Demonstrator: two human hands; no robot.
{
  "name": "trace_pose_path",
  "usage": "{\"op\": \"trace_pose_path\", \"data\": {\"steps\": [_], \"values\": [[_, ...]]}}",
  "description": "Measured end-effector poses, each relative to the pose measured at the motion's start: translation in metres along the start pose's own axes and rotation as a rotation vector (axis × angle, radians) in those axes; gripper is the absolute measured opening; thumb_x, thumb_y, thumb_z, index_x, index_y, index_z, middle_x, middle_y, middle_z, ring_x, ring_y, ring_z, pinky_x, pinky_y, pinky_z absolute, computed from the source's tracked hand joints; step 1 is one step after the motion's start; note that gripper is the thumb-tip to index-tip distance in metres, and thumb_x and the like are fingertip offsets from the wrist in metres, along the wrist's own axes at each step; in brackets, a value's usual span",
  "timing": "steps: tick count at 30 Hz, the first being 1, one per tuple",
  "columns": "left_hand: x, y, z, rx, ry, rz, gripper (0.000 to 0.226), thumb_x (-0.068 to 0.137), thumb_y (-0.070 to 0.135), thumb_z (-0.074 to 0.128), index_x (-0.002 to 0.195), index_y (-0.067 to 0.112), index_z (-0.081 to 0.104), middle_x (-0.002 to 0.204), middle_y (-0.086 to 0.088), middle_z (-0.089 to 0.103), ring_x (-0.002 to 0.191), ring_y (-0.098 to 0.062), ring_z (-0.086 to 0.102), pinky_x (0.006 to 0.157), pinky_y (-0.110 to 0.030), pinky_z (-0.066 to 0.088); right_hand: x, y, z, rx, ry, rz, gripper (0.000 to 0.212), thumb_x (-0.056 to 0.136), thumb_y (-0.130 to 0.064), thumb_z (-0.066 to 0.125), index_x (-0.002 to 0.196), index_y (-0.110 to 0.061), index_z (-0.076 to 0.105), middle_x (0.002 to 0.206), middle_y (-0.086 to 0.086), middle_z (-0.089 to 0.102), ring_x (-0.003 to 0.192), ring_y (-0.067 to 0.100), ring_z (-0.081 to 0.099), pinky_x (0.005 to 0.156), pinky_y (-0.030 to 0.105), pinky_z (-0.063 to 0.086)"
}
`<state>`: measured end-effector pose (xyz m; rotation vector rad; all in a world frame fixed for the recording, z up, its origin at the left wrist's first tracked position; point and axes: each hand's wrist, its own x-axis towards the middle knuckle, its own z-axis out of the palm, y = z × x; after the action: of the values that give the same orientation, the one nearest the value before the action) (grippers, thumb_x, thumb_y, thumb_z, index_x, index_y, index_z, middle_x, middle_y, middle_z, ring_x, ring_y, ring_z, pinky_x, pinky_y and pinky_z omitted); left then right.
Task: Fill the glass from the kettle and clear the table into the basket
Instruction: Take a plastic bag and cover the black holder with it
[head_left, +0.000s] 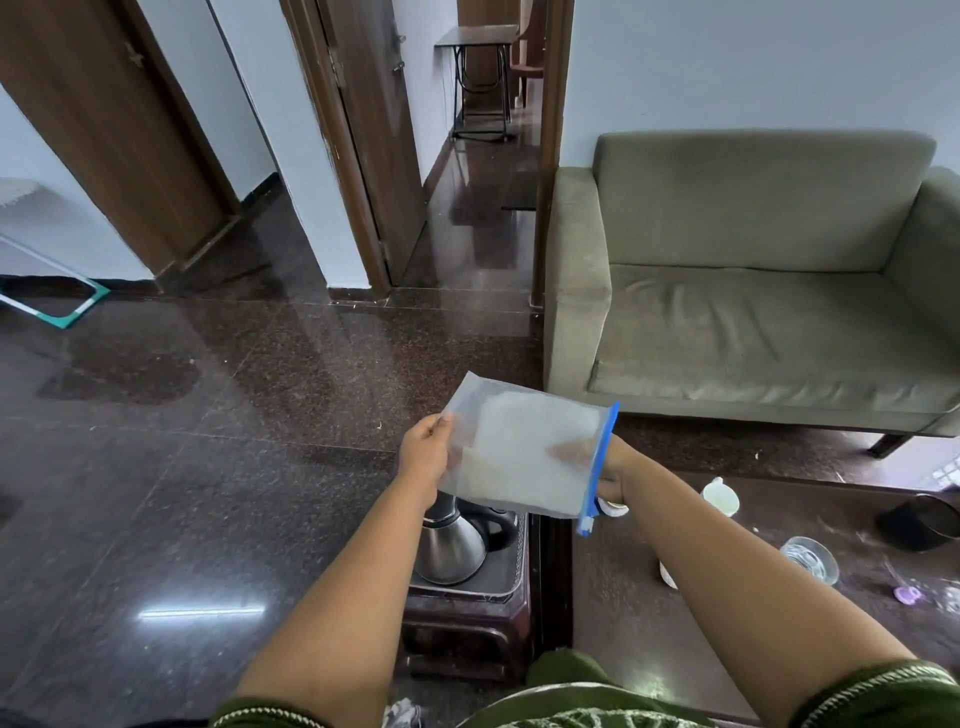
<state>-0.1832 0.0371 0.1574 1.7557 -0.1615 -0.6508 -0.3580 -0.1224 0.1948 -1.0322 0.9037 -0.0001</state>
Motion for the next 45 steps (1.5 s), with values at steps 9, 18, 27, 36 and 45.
{"op": "trace_pose_path", "data": {"steps": [9, 18, 27, 36, 45], "values": [[-0.008, -0.001, -0.011, -0.178, -0.182, -0.135, 0.030, 0.086, 0.032, 0.071, 0.108, 0.013, 0.066, 0.101, -0.008, 0.074, 0.085, -0.026, 0.070, 0.069, -0.039, 0.059, 0.009, -0.005, -0.018, -0.031, 0.033, -0.038, 0.031, 0.087, -0.001, 0.067, 0.118, 0.000, 0.063, 0.109, 0.018, 0.069, 0.088, 0.030, 0.068, 0.070, 0.042, 0.057], [0.004, -0.004, -0.006, -0.146, 0.009, -0.127, 0.020, 0.090, 0.038, 0.065, 0.095, 0.020, 0.068, 0.095, -0.005, 0.073, 0.086, -0.026, 0.069, 0.083, -0.043, 0.055, 0.013, -0.006, -0.078, 0.095, 0.244, 0.043, 0.013, 0.090, 0.000, 0.063, 0.099, 0.006, 0.058, 0.073, 0.019, 0.073, 0.059, 0.030, 0.071, 0.052, 0.038, 0.058], [0.003, 0.000, 0.017, -0.136, 0.062, -0.061, 0.016, 0.092, 0.036, 0.061, 0.084, 0.024, 0.068, 0.085, 0.001, 0.072, 0.077, -0.019, 0.066, 0.064, -0.029, 0.051, 0.024, -0.005, -0.118, 0.861, -0.163, -0.026, 0.059, 0.024, 0.020, 0.087, 0.072, -0.005, 0.064, 0.058, 0.005, 0.060, 0.050, 0.013, 0.059, 0.044, 0.018, 0.050], [0.018, 0.027, 0.029, -0.249, -0.068, -0.014, 0.028, 0.090, 0.036, 0.065, 0.102, 0.011, 0.070, 0.102, -0.013, 0.074, 0.090, -0.031, 0.071, 0.079, -0.046, 0.059, 0.054, -0.033, -0.043, 0.329, -0.188, 0.041, 0.039, 0.089, -0.006, 0.053, 0.128, -0.002, 0.054, 0.100, 0.014, 0.068, 0.083, 0.027, 0.066, 0.059, 0.033, 0.058], [0.081, 0.034, -0.012, -0.361, -0.135, -0.190, 0.033, 0.093, 0.037, 0.059, 0.114, 0.014, 0.068, 0.108, -0.008, 0.074, 0.100, -0.027, 0.069, 0.089, -0.045, 0.055, 0.121, -0.038, -0.009, 0.225, -0.221, 0.087, 0.037, 0.081, -0.007, 0.067, 0.118, -0.004, 0.065, 0.118, 0.017, 0.069, 0.107, 0.033, 0.066, 0.088, 0.051, 0.051]]}}
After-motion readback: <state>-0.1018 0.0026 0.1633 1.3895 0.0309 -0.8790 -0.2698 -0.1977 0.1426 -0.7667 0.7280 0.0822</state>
